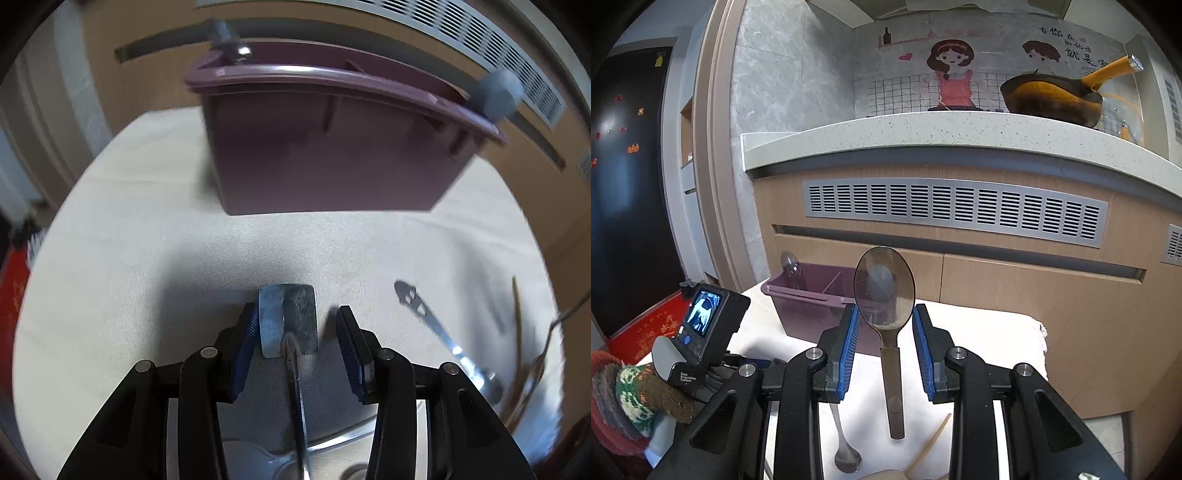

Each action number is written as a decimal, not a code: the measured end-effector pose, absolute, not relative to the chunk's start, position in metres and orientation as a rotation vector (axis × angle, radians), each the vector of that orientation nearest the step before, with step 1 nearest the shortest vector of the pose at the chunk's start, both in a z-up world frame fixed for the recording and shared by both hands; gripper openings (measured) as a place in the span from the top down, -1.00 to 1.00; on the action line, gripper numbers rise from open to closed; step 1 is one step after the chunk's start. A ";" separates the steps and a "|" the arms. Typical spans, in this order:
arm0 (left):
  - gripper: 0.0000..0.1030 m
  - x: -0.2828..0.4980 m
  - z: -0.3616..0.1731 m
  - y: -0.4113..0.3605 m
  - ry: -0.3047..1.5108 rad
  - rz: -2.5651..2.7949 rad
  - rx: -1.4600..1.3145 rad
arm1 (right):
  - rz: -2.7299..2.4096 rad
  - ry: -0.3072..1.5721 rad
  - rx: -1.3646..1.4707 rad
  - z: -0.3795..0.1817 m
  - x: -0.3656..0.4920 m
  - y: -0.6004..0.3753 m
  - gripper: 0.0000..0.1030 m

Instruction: Organize utensils

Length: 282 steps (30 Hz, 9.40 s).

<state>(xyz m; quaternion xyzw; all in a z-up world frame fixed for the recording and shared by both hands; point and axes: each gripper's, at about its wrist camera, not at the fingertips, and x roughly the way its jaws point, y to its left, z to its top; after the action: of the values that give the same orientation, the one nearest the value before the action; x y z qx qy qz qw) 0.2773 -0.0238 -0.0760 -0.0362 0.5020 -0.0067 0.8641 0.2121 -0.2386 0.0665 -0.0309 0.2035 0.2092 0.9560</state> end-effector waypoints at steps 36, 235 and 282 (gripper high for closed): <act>0.36 0.343 0.095 0.061 0.072 -0.109 -0.255 | 0.458 0.376 0.016 0.120 0.362 -0.148 0.46; 0.30 0.318 0.021 0.037 0.160 -0.007 -0.169 | 0.577 0.719 0.014 0.064 0.363 -0.169 0.60; 0.20 0.271 -0.048 -0.099 1.034 -0.622 -0.119 | 0.235 0.945 -0.057 -0.053 0.240 -0.302 0.89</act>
<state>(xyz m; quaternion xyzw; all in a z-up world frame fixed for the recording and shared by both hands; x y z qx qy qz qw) 0.2713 -0.0985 -0.0484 -0.0557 0.4861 -0.2923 0.8217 0.2401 -0.3024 -0.0535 -0.0272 0.4539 0.1131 0.8834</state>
